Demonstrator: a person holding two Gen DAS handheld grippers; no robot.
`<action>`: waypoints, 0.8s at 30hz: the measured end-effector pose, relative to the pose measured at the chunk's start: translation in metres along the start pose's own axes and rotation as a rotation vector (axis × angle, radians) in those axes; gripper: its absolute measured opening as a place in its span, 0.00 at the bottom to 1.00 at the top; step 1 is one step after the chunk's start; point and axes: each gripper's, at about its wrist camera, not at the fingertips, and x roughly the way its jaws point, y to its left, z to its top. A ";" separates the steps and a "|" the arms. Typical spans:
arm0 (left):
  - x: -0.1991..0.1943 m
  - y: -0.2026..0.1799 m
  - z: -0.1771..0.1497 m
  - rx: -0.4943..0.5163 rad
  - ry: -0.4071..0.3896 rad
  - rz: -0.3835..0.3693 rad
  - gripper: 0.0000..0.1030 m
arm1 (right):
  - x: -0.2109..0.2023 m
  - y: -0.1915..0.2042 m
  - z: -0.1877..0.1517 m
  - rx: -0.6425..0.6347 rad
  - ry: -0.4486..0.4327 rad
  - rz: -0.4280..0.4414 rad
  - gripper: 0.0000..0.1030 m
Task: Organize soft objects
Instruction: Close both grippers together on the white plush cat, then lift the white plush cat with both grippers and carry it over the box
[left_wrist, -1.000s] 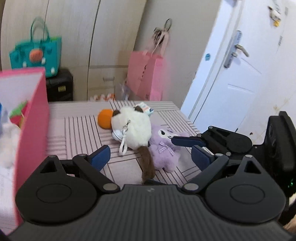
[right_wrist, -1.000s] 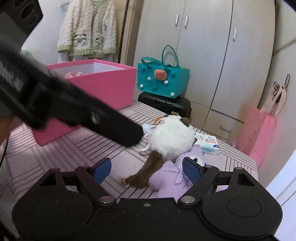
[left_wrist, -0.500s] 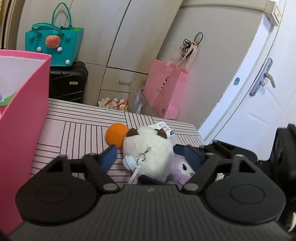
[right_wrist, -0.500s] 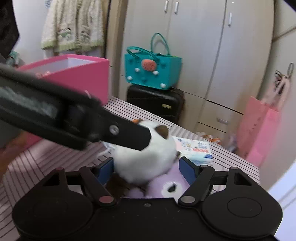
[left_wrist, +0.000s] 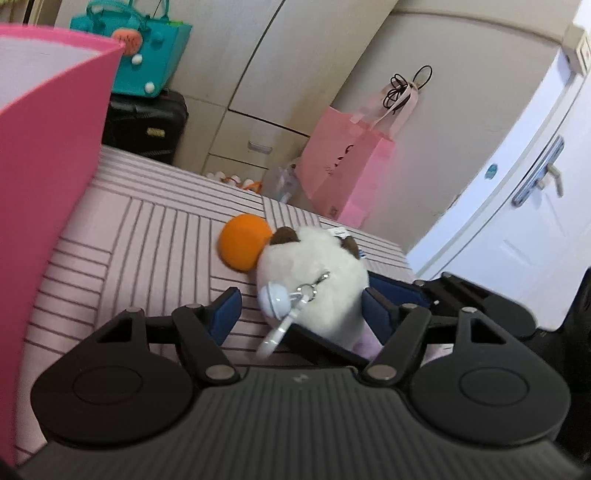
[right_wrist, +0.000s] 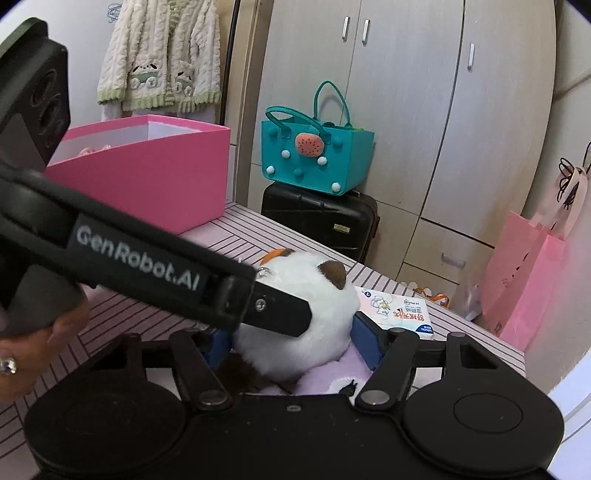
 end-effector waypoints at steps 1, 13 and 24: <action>0.001 0.001 0.000 -0.007 0.004 -0.019 0.67 | 0.000 0.000 0.000 -0.003 -0.003 -0.001 0.68; -0.003 -0.001 -0.005 0.013 0.019 -0.052 0.54 | -0.007 0.014 0.002 0.029 -0.002 -0.062 0.63; -0.041 -0.007 -0.017 0.083 0.001 -0.036 0.54 | -0.035 0.043 -0.002 0.050 -0.061 -0.083 0.63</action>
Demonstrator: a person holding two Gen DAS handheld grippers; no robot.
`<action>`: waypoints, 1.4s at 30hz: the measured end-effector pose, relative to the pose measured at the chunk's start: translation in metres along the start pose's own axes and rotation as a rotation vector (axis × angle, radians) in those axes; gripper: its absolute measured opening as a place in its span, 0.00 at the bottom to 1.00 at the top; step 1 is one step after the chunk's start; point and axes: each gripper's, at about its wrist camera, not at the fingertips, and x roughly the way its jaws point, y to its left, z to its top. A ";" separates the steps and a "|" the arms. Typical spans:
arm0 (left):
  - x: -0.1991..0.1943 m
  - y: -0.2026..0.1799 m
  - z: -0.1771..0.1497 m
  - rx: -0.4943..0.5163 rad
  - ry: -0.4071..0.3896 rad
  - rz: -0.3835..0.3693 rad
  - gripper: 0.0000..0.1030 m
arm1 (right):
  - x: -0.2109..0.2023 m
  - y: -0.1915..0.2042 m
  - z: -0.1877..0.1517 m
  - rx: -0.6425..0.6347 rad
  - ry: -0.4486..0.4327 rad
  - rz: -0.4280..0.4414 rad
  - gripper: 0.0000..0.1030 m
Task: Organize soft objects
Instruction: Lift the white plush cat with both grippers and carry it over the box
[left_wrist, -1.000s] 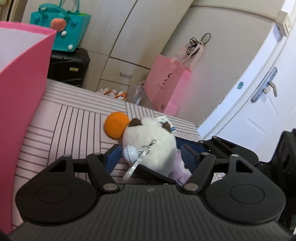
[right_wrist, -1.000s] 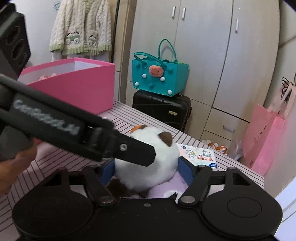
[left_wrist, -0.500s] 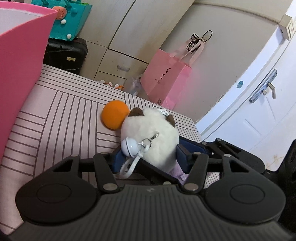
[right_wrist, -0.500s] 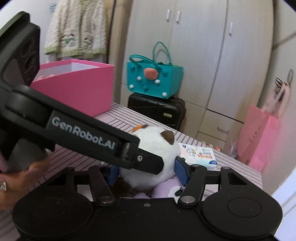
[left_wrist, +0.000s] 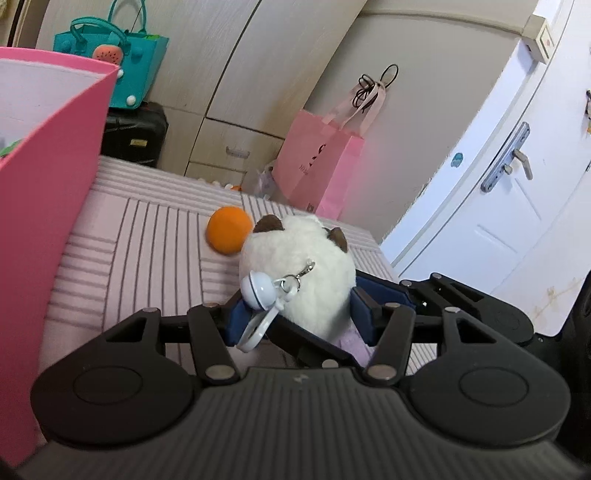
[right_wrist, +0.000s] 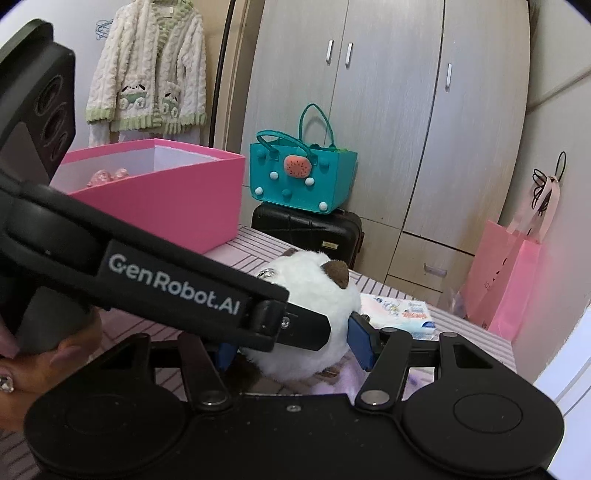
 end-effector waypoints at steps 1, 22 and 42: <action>-0.003 -0.001 0.000 0.005 0.021 0.008 0.54 | -0.003 0.002 -0.001 0.010 0.005 0.005 0.63; -0.061 -0.031 -0.032 0.177 0.220 0.041 0.53 | -0.061 0.039 -0.033 0.387 0.085 0.030 0.63; -0.129 -0.027 -0.028 0.160 0.339 0.055 0.52 | -0.091 0.074 -0.006 0.304 0.200 0.196 0.66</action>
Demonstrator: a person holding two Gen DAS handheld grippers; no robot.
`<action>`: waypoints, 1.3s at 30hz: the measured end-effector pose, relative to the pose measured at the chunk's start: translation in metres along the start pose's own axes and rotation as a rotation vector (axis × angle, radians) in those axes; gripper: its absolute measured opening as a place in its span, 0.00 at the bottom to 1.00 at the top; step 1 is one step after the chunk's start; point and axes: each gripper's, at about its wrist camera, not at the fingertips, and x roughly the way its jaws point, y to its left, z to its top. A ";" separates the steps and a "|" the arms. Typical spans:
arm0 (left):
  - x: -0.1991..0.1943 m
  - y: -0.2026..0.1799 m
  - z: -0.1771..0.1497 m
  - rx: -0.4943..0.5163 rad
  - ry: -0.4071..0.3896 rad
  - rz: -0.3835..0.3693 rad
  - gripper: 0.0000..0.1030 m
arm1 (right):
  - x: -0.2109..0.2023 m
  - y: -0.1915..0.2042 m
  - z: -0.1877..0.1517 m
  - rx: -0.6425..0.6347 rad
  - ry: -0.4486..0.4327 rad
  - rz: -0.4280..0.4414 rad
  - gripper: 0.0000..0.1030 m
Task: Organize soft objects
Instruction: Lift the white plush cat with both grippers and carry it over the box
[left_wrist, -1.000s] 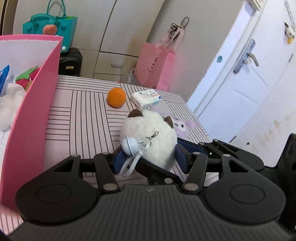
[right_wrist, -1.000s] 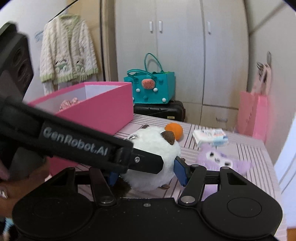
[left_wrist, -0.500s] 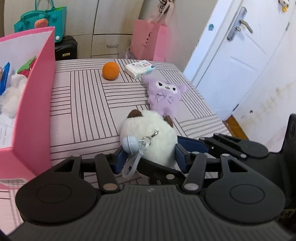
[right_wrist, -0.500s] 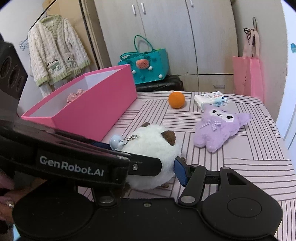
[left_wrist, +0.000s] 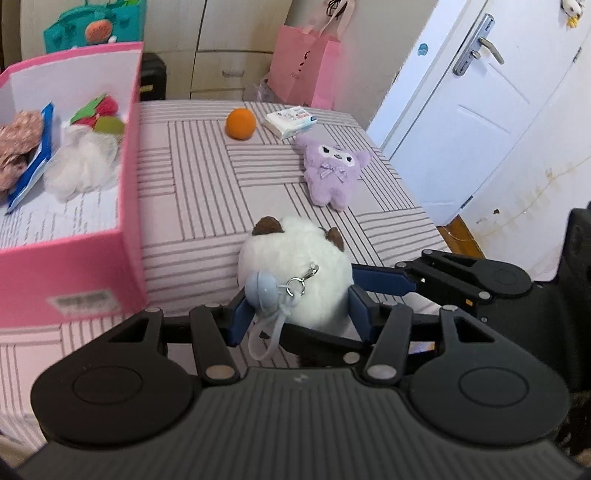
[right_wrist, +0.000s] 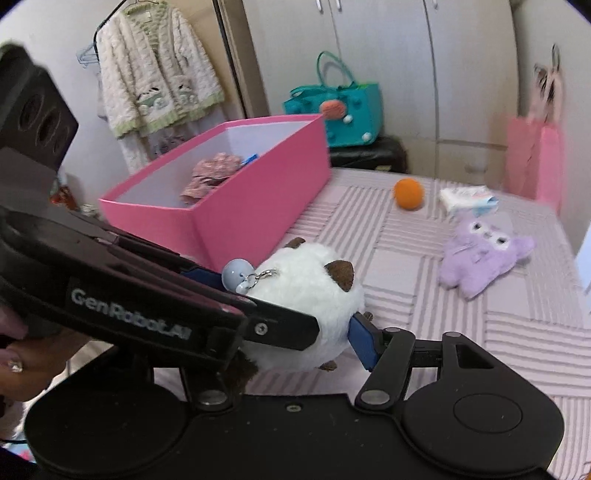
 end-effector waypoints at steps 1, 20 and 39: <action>-0.006 0.001 0.000 -0.001 0.011 -0.004 0.52 | -0.002 0.002 0.002 -0.001 0.008 0.015 0.66; -0.113 0.042 -0.014 -0.109 0.074 0.085 0.52 | -0.008 0.079 0.043 -0.091 0.144 0.304 0.65; -0.139 0.099 0.061 -0.051 -0.307 0.153 0.52 | 0.038 0.089 0.141 -0.201 -0.132 0.277 0.65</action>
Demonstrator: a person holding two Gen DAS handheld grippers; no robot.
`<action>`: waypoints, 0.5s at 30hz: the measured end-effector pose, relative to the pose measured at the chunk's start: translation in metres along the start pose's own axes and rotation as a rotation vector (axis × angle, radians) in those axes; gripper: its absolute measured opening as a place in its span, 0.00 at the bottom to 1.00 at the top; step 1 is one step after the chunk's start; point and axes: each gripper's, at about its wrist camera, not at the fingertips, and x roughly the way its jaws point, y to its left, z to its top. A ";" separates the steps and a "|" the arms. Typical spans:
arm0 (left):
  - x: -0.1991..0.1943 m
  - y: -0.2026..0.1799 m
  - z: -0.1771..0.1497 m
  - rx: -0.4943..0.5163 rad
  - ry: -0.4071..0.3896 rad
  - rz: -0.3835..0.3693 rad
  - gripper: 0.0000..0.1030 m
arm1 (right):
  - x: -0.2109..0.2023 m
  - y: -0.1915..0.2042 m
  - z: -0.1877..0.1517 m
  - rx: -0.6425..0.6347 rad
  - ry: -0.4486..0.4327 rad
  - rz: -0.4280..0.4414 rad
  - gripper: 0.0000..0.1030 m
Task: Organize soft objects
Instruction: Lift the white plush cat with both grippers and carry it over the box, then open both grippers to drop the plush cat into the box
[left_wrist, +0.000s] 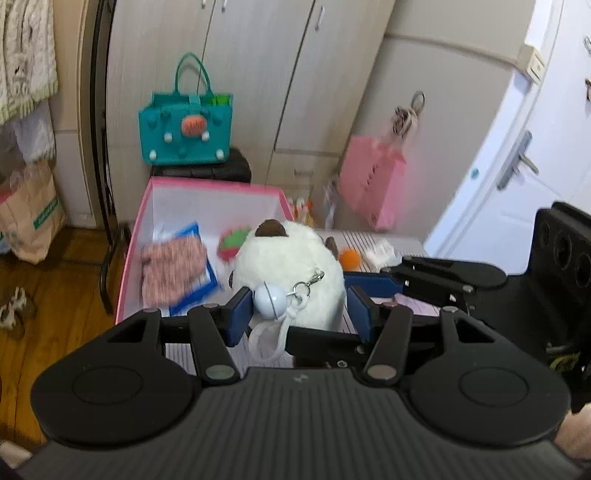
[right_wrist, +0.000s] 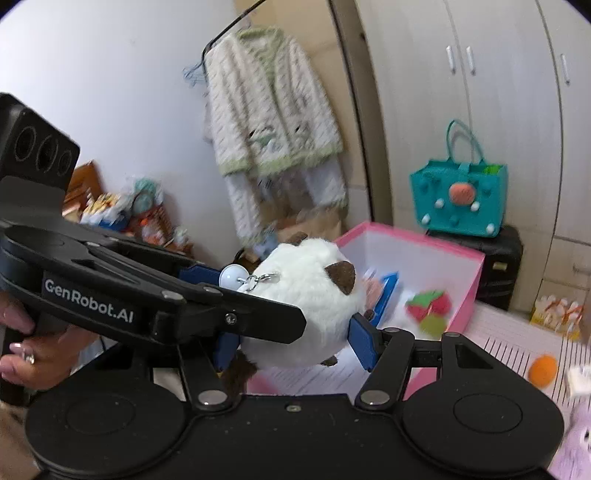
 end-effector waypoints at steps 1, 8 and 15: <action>0.006 0.000 0.003 0.008 -0.016 0.007 0.52 | 0.005 -0.004 0.002 -0.006 -0.014 -0.011 0.65; 0.064 0.018 0.010 -0.015 -0.011 0.012 0.52 | 0.046 -0.032 0.006 -0.023 -0.004 -0.100 0.65; 0.104 0.042 -0.010 -0.103 0.127 -0.022 0.52 | 0.074 -0.032 -0.014 -0.120 0.107 -0.170 0.65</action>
